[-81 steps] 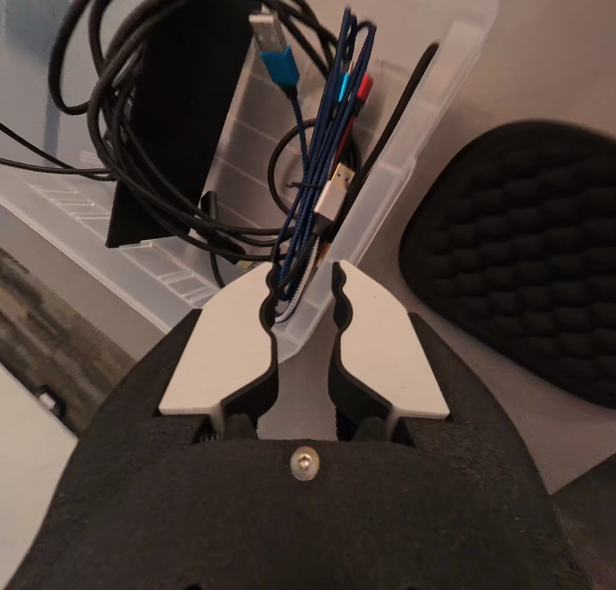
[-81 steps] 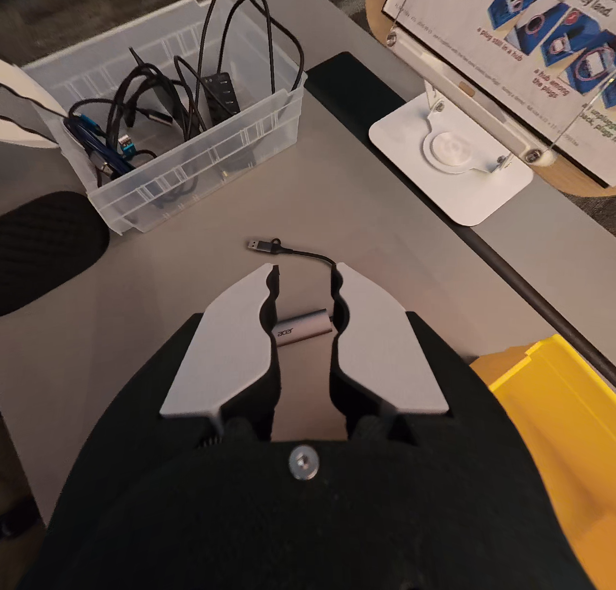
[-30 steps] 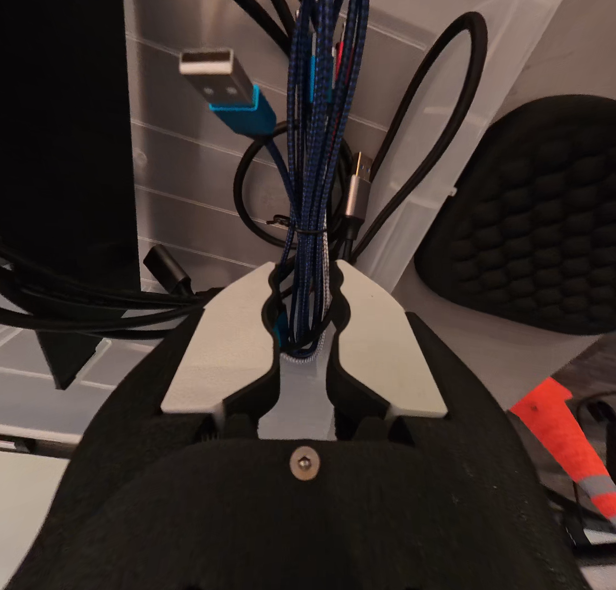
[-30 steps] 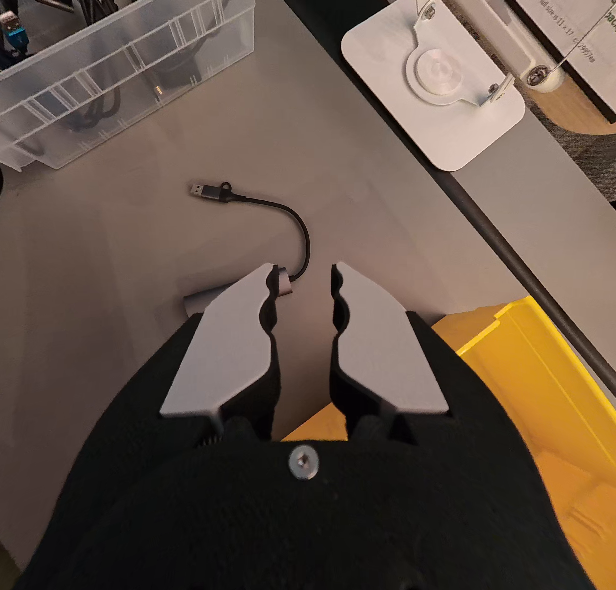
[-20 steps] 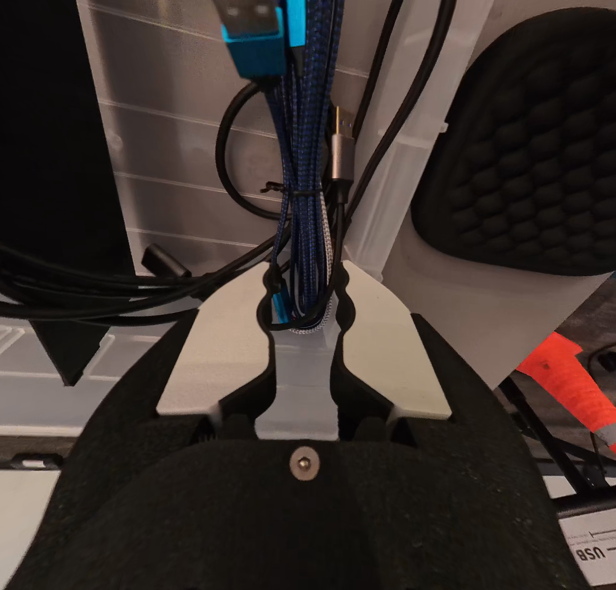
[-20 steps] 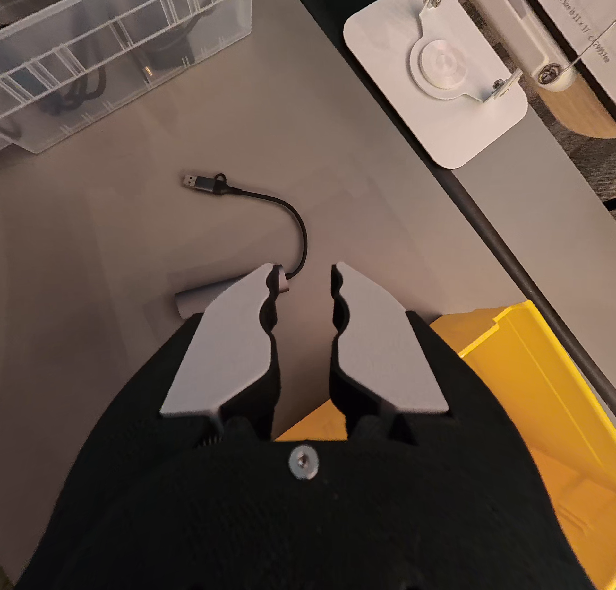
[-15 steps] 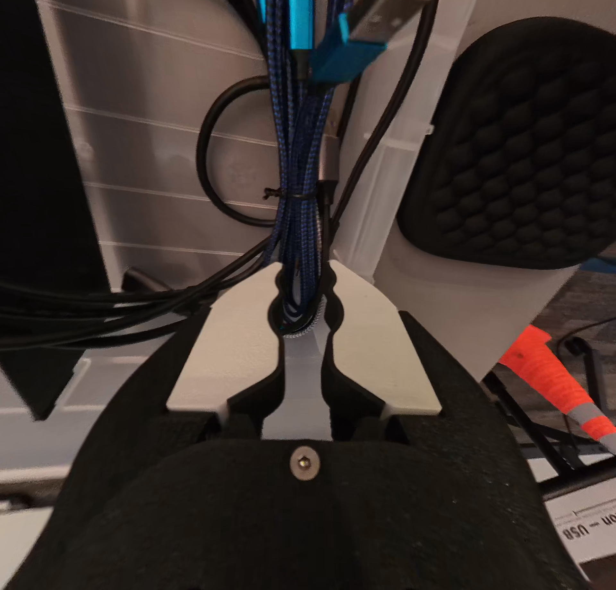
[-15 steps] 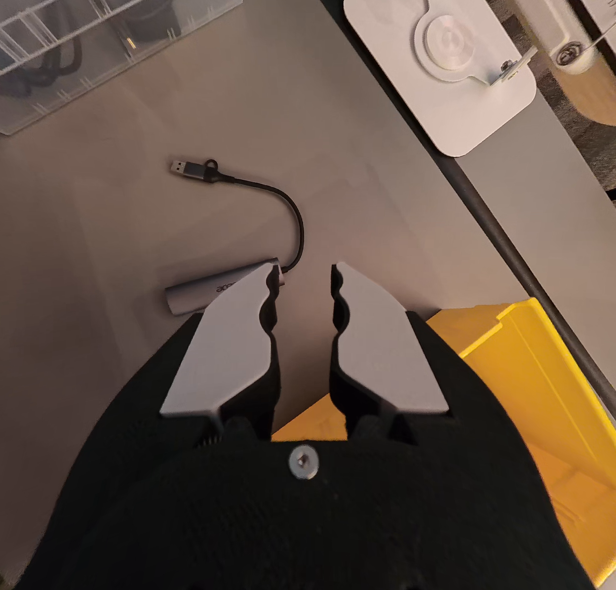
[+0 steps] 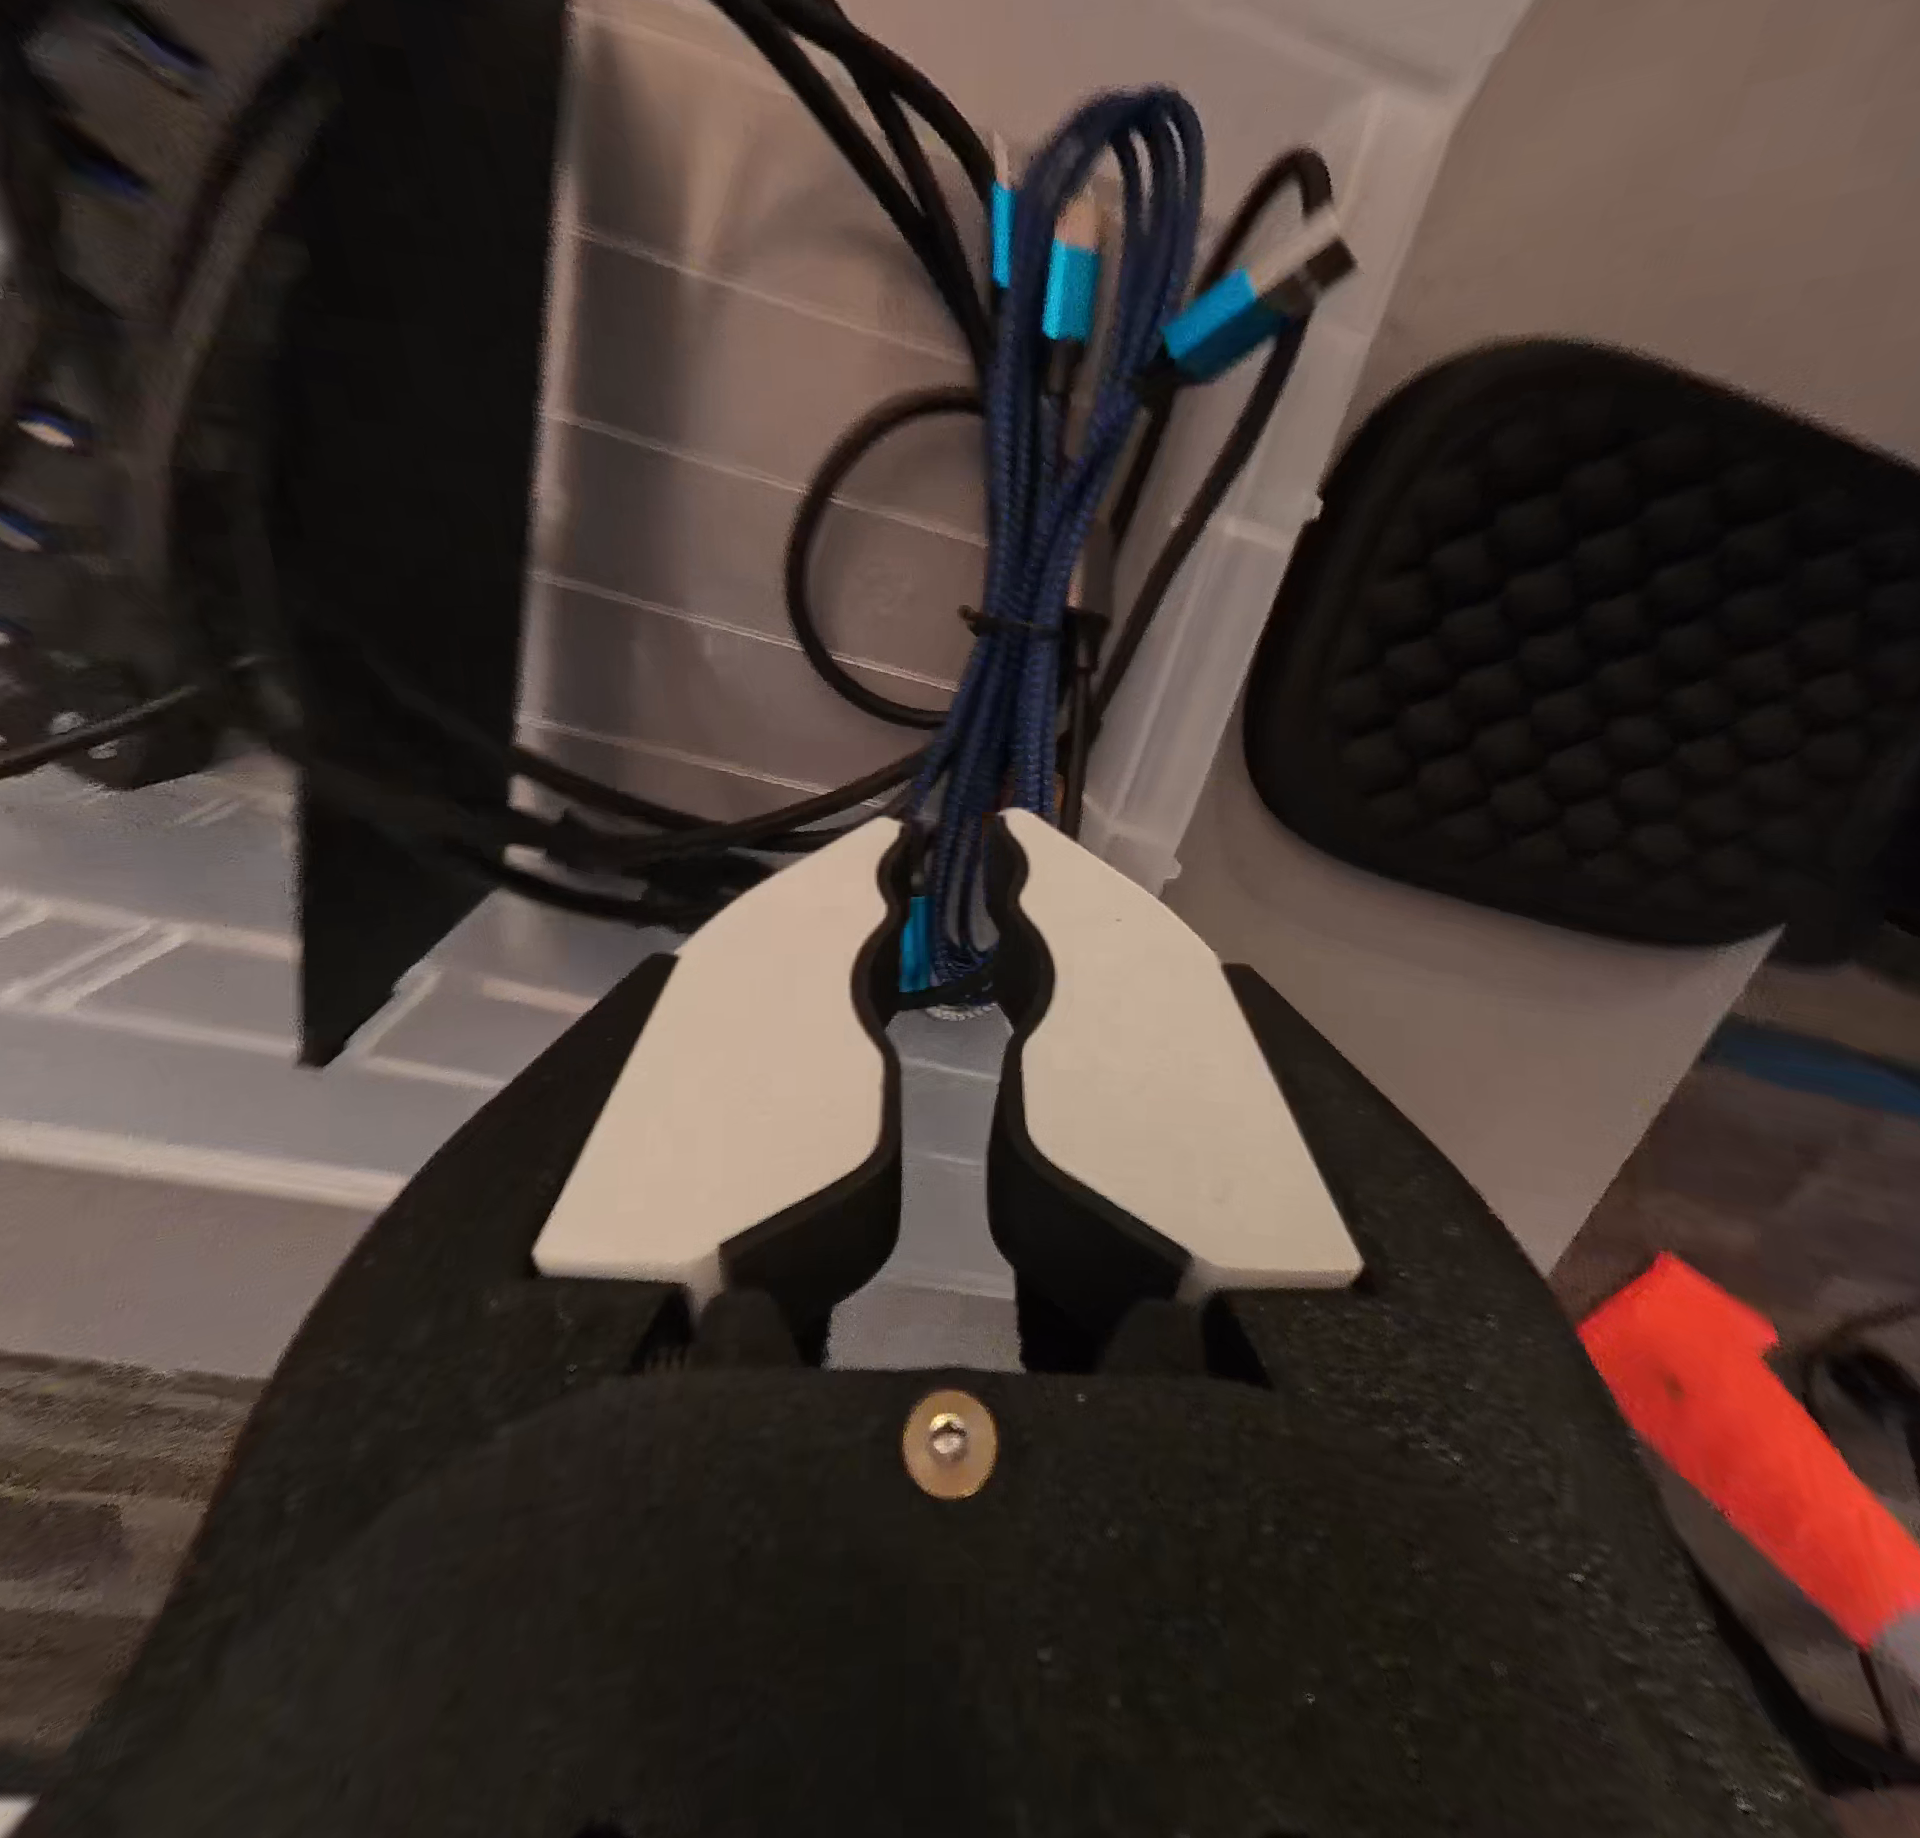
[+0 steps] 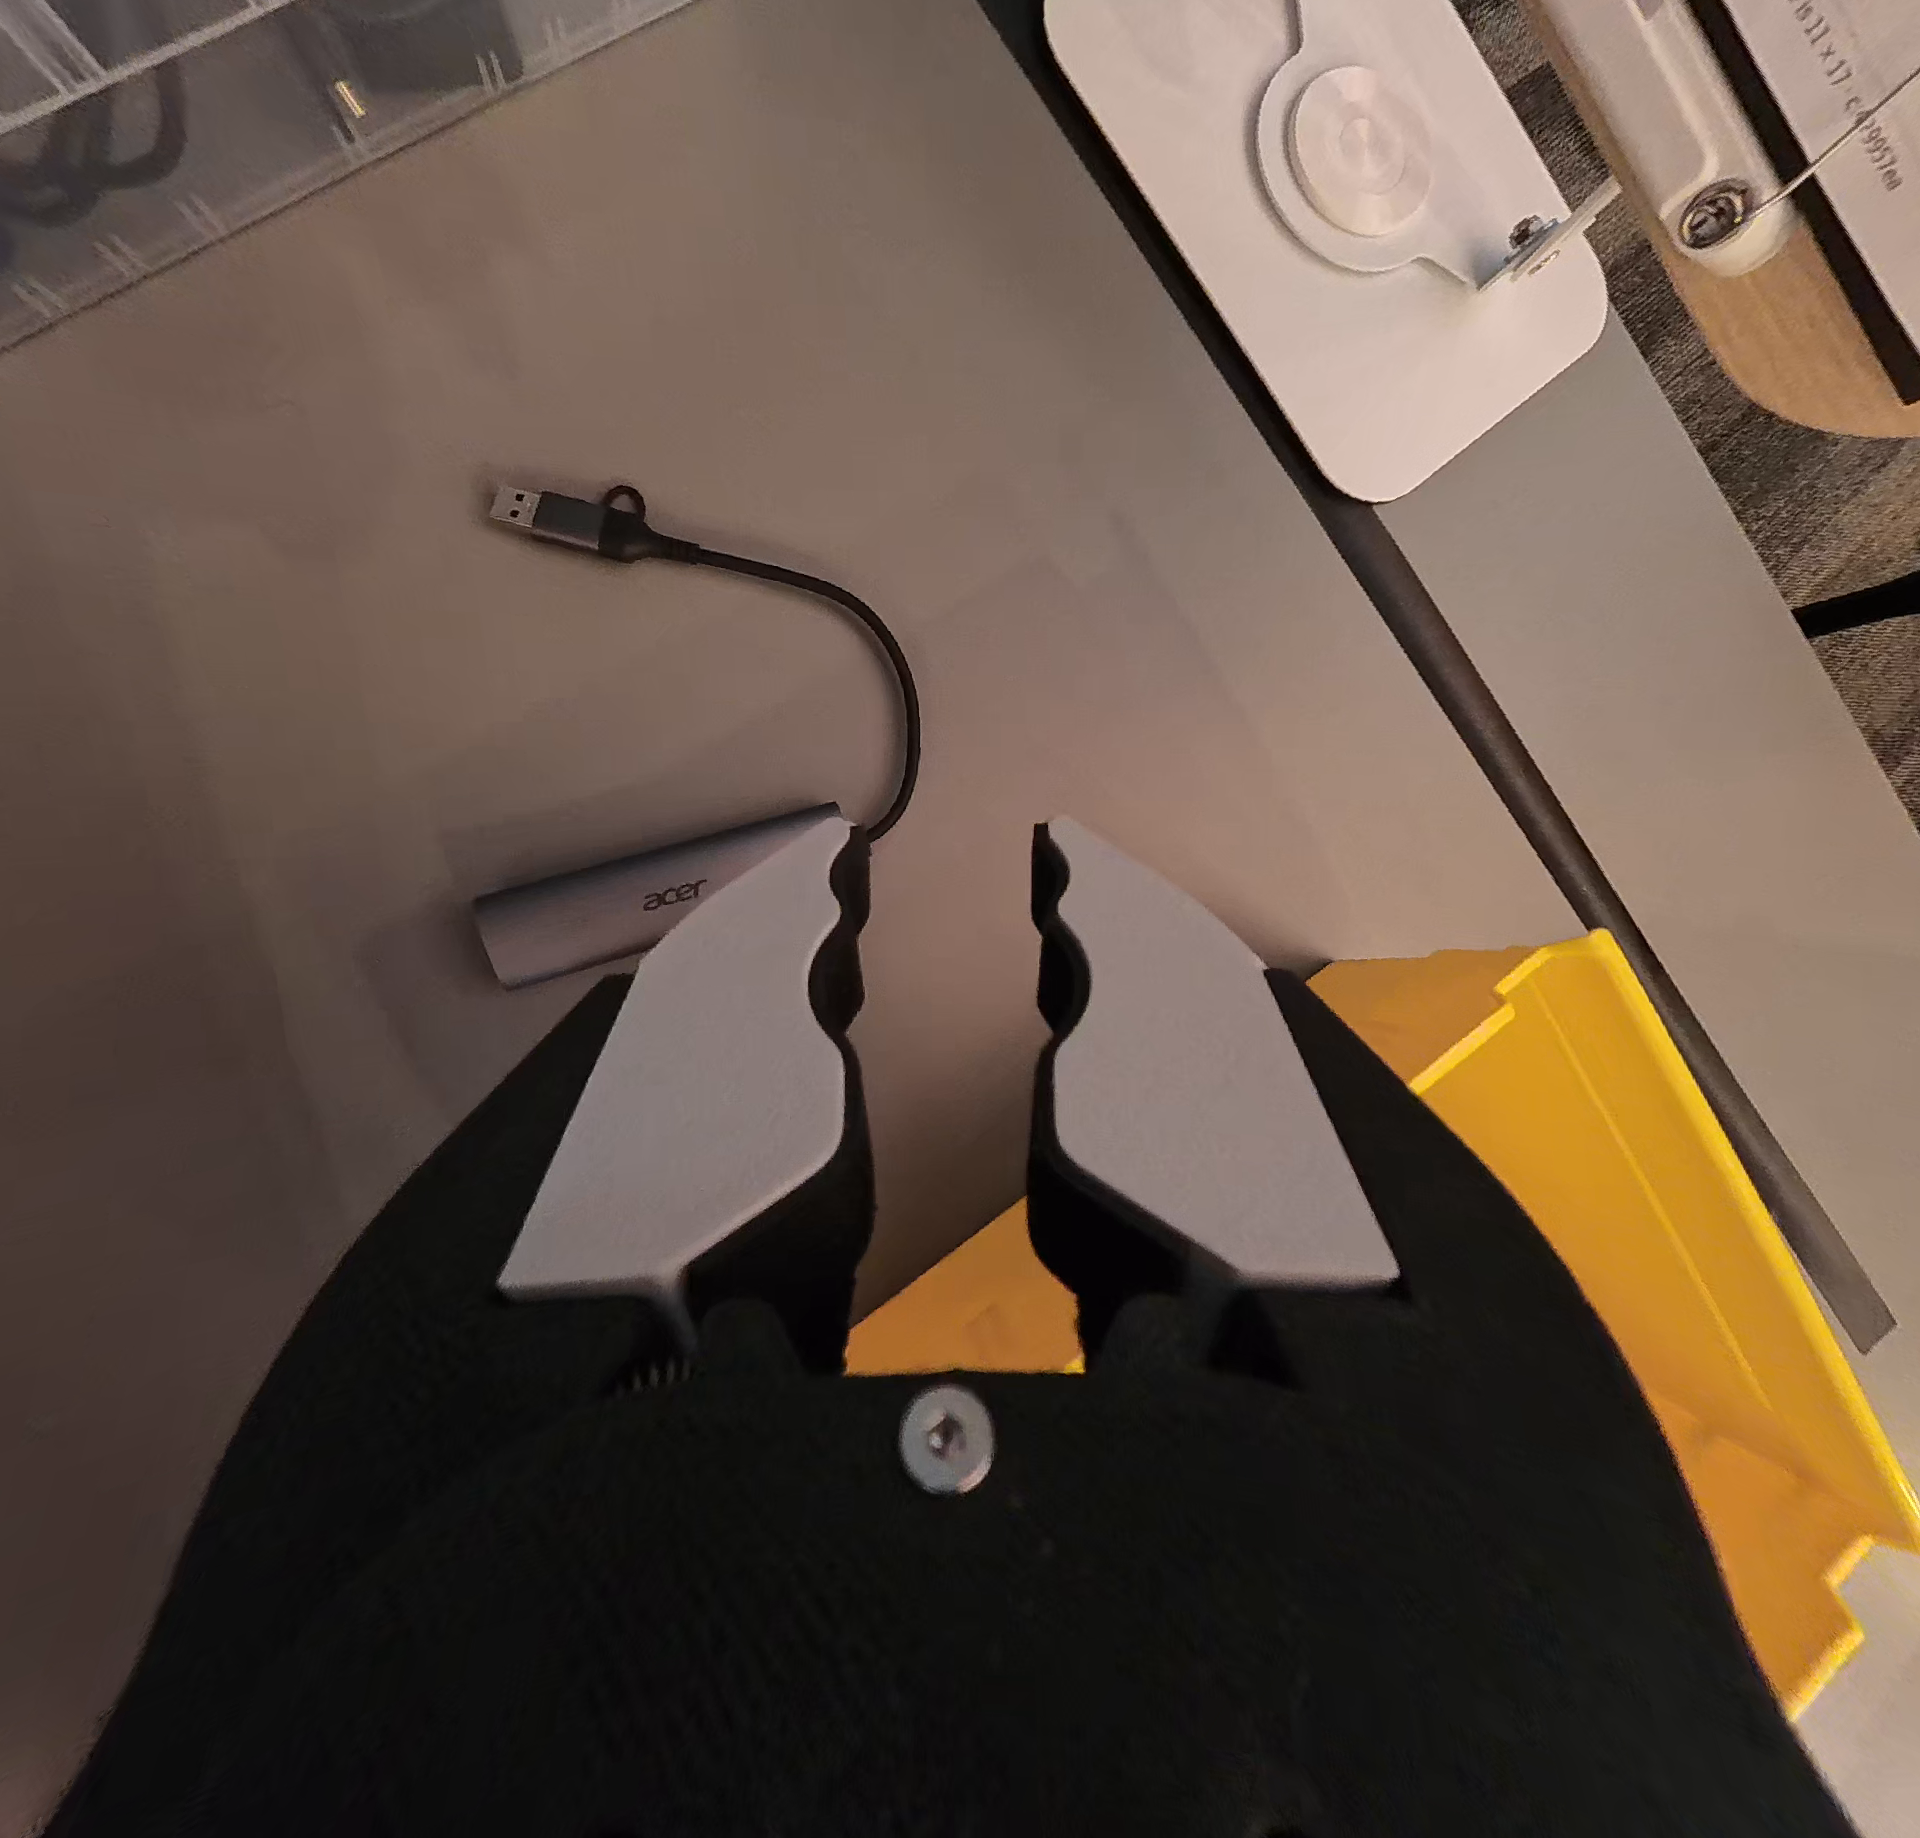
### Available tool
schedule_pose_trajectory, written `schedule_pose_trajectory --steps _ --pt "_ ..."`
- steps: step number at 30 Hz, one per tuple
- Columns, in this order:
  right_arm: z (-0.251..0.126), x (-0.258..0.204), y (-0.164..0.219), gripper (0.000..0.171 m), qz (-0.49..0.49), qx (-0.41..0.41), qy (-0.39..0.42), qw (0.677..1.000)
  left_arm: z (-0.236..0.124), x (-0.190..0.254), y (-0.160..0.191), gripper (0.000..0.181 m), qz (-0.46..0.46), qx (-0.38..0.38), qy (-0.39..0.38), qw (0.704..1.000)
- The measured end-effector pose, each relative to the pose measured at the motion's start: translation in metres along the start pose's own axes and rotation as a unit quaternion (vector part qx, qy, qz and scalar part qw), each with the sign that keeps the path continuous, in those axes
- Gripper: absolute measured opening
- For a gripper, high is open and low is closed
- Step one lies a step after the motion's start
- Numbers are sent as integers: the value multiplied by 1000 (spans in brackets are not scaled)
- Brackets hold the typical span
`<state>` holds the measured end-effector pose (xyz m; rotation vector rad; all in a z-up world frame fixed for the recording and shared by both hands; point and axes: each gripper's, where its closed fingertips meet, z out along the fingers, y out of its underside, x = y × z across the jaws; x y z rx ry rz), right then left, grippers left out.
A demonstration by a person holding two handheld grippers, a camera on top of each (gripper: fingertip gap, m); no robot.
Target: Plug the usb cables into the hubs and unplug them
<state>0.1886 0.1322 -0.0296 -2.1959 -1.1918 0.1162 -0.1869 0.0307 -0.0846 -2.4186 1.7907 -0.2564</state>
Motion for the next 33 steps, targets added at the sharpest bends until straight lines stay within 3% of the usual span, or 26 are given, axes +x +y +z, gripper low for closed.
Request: schedule_pose_trajectory --steps 8,12,14,16,20,23,26,33 --pt "-4 -2 -2 31 -13 4 7 1000 -18 -69 -1 22 -186 51 -154 969" --pt "-5 -3 -2 31 -16 3 8 1000 -11 -77 -8 38 -256 62 -165 950" --pt "-5 -3 -2 31 -18 3 9 1000 -6 -82 -6 42 -258 42 -190 946" --pt "-6 -4 -2 31 -20 3 8 1000 -4 -85 -8 32 -247 25 -209 946" --pt "-8 -4 -2 31 -26 2 11 1000 8 -83 -12 31 -234 -13 -211 949" --pt "-11 -4 -3 31 -33 5 13 999 4 -89 -13 13 -200 -34 -255 945" --pt "-13 -4 -3 31 -38 8 15 999 3 -89 -12 11 -186 -53 -271 943" --pt "-18 -2 -4 31 -38 15 15 999 -34 -84 -18 9 -197 -27 -288 937"
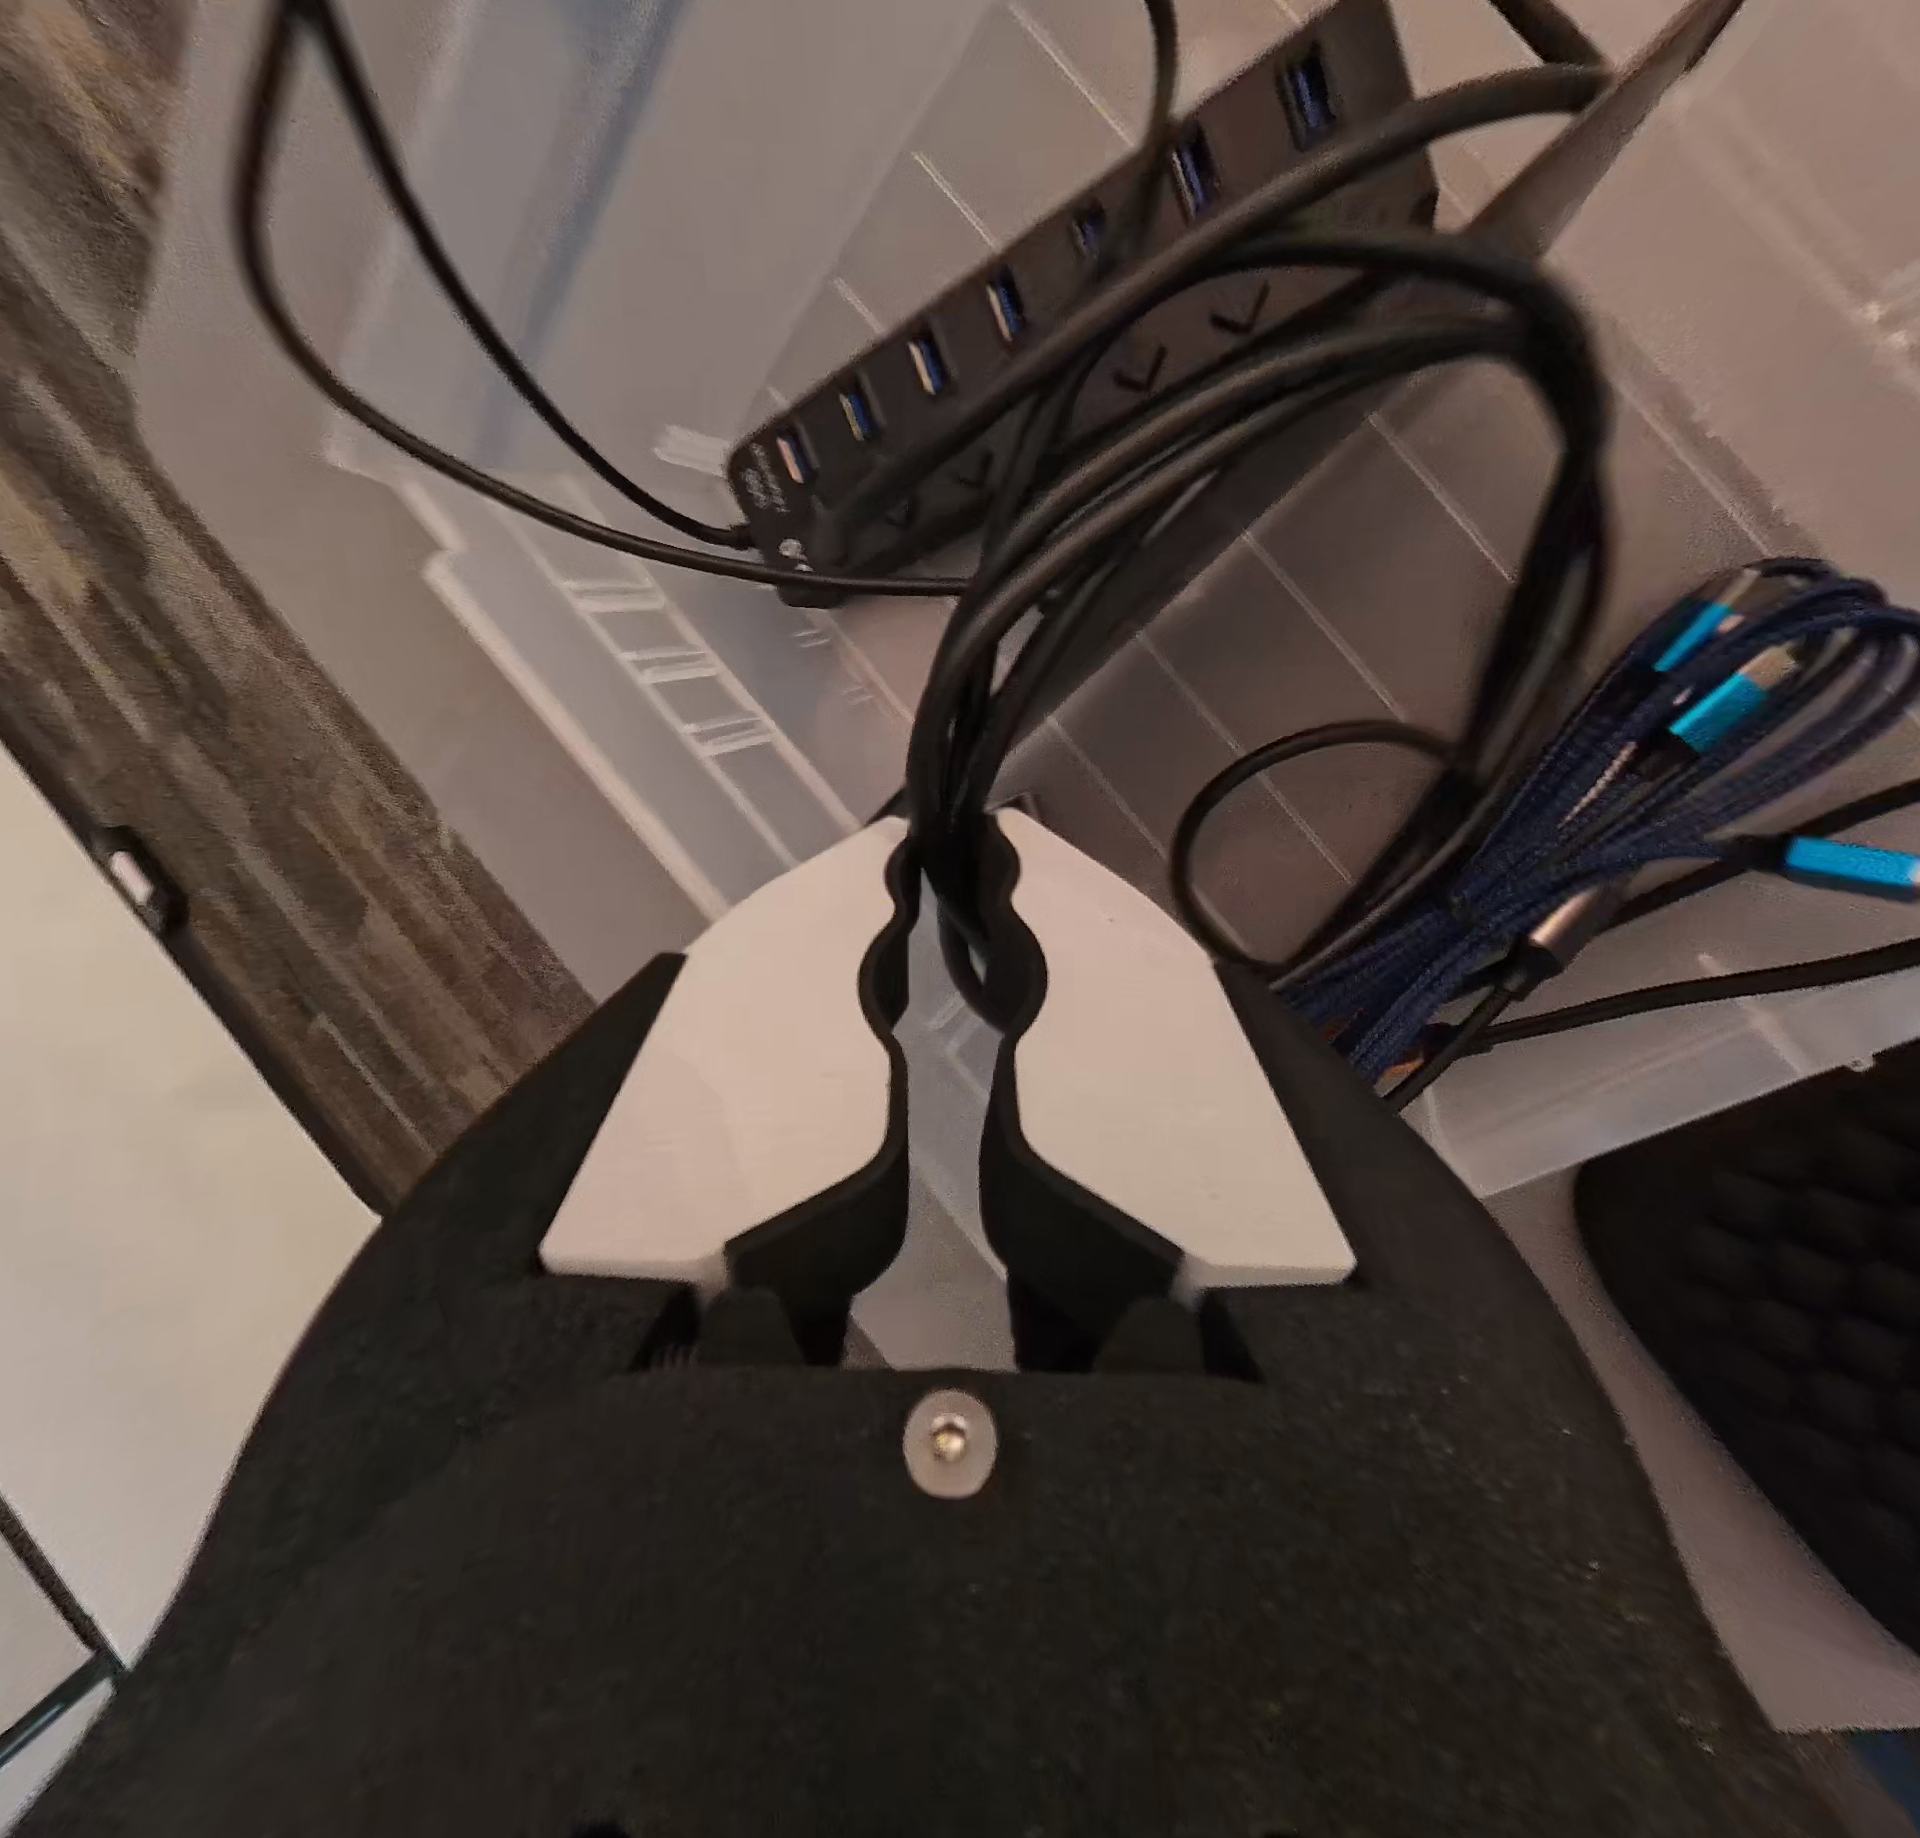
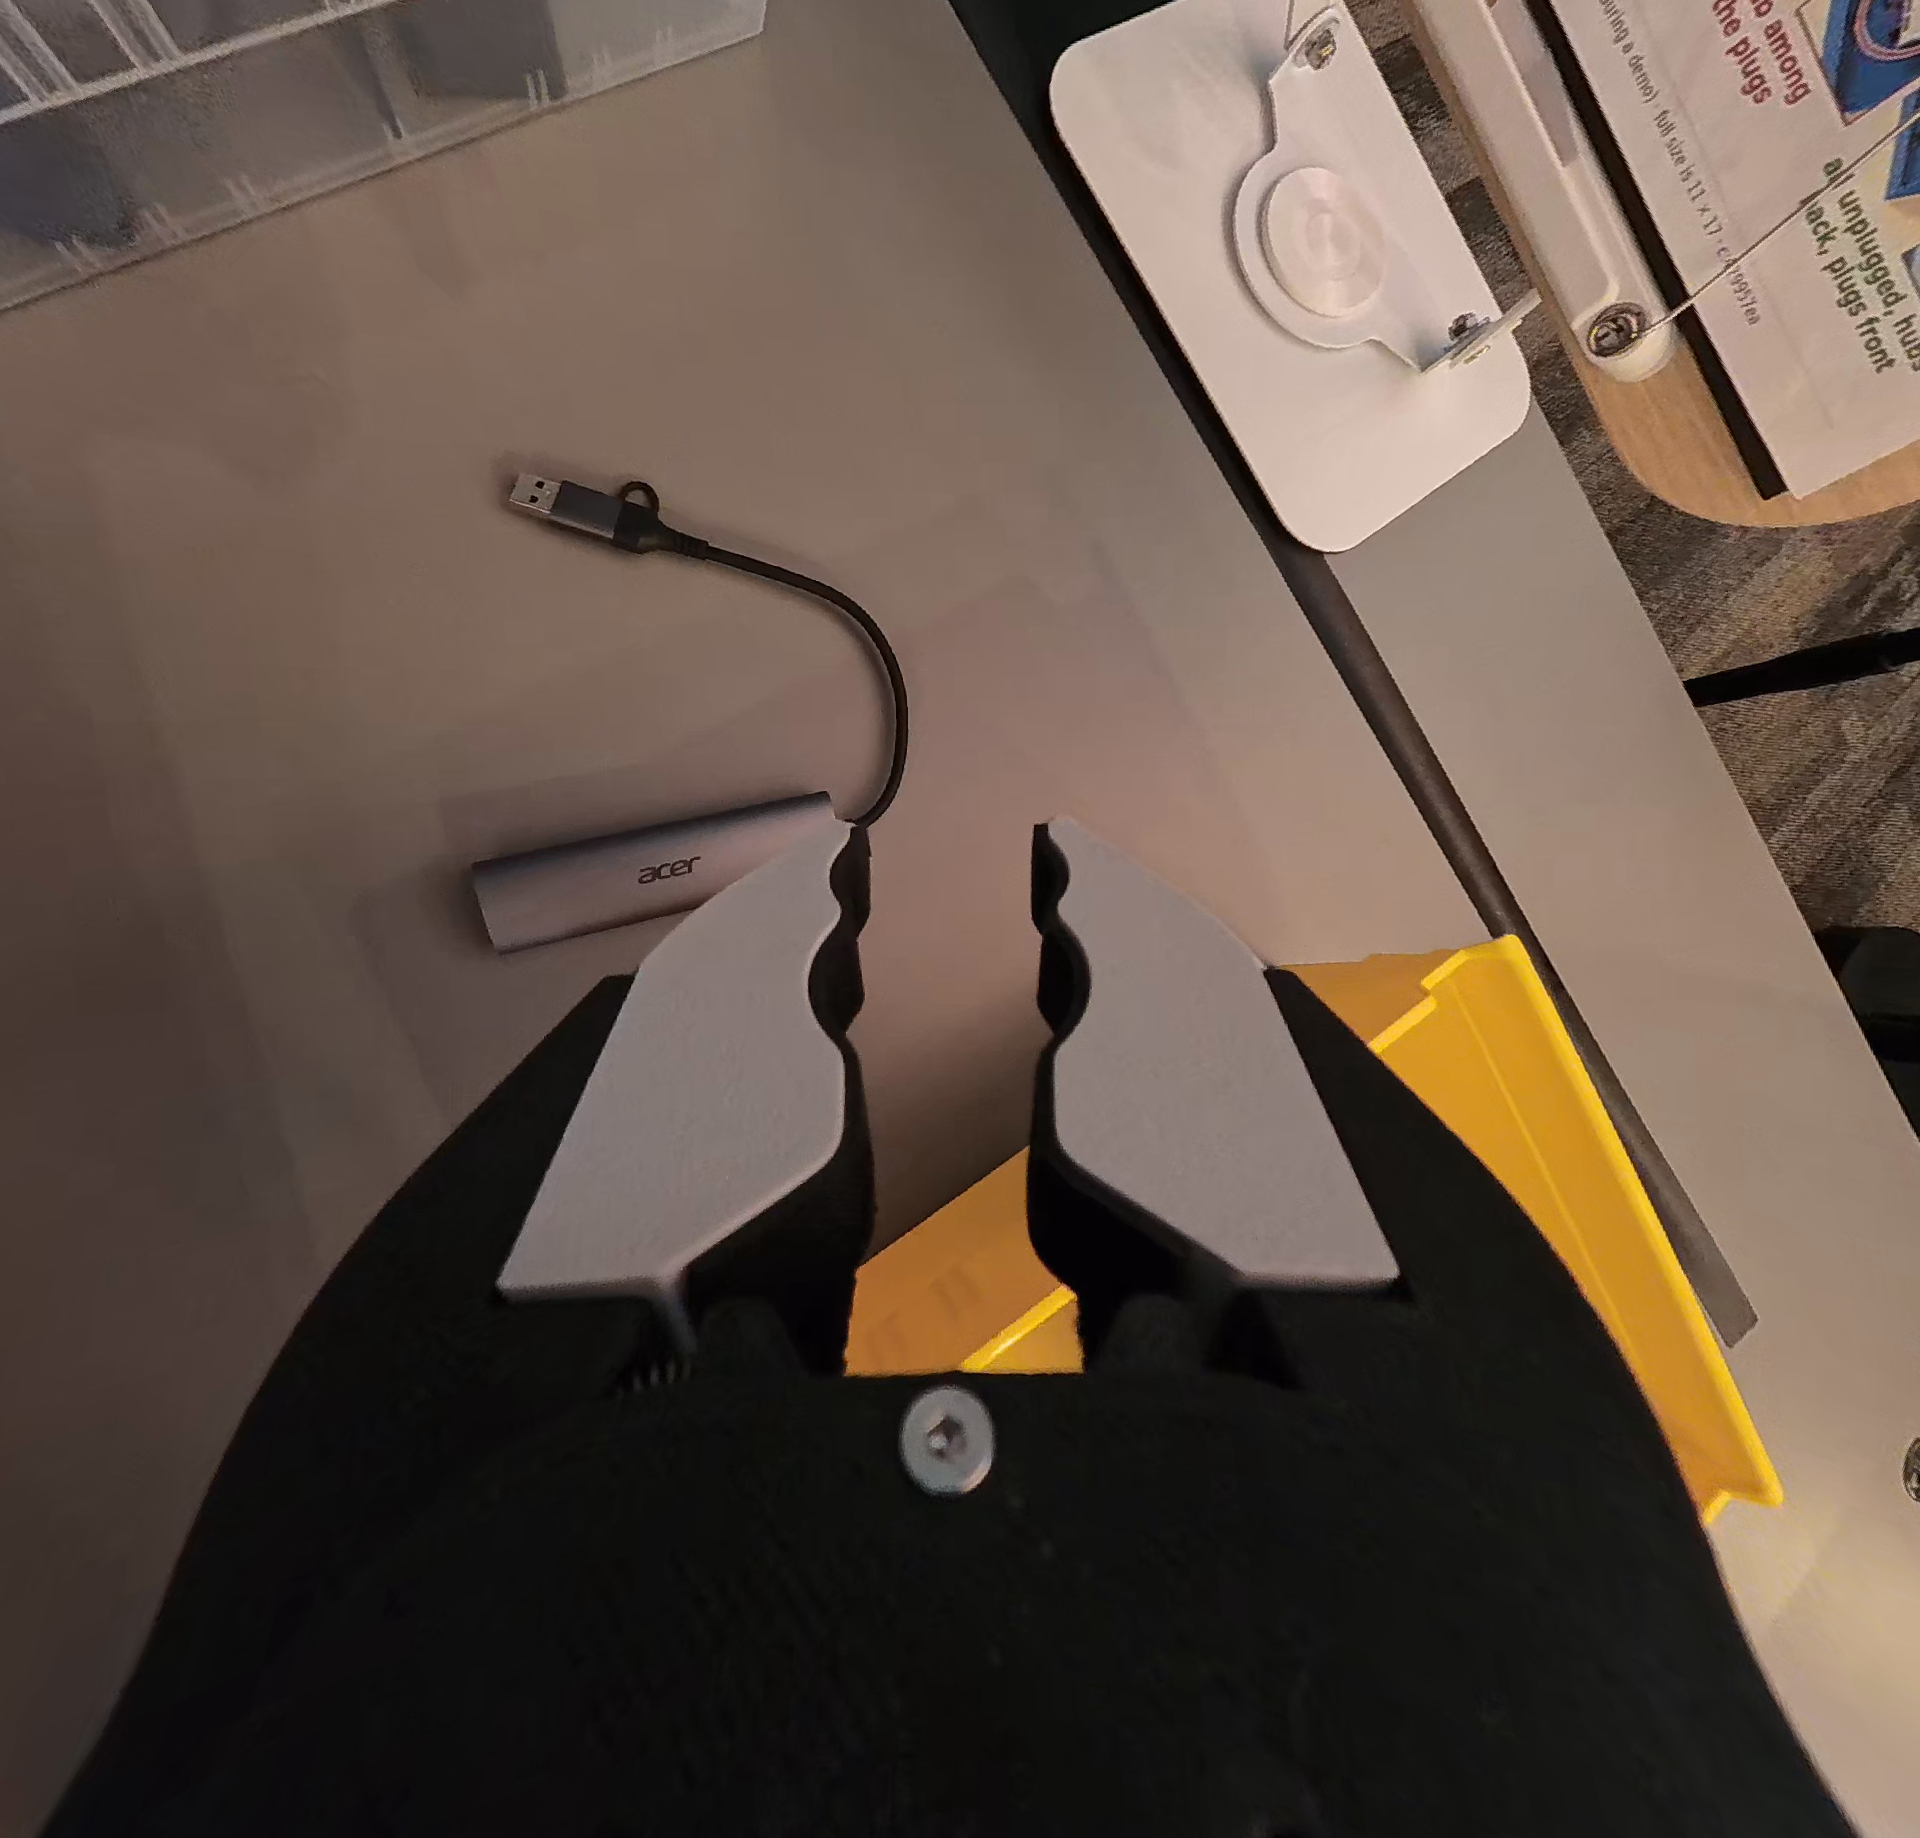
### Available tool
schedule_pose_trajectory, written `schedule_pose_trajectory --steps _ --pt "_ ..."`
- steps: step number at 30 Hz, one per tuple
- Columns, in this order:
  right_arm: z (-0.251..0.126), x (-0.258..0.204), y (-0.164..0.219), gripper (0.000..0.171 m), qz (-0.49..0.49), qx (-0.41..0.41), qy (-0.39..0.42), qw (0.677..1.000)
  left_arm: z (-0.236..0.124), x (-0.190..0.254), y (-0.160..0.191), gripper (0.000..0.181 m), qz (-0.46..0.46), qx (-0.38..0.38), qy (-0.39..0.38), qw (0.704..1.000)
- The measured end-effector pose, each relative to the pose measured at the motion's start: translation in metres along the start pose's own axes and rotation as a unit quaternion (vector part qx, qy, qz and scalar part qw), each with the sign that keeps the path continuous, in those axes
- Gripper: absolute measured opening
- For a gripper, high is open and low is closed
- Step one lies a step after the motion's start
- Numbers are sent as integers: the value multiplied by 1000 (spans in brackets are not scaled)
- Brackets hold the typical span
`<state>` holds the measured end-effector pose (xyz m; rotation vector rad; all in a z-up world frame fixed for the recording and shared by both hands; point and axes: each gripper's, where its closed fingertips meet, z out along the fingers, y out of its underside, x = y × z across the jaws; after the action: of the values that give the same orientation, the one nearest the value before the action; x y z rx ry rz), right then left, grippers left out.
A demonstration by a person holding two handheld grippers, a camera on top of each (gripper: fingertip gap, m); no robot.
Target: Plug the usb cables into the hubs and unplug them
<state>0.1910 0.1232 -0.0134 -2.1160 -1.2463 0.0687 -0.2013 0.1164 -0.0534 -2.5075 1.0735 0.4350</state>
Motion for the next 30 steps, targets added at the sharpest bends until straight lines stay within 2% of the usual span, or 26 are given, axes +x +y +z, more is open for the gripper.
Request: schedule_pose_trajectory --steps 6,13,30 --pt "-4 0 -2 31 -1 6 2 1000 -47 -26 -15 8 8 31 -58 998" --pt "-6 0 -1 31 1 8 1 1000 -89 -66 -31 8 44 26 -145 988" --pt "-6 3 4 31 4 4 -2 1000 -128 -122 -89 8 70 29 -201 977"
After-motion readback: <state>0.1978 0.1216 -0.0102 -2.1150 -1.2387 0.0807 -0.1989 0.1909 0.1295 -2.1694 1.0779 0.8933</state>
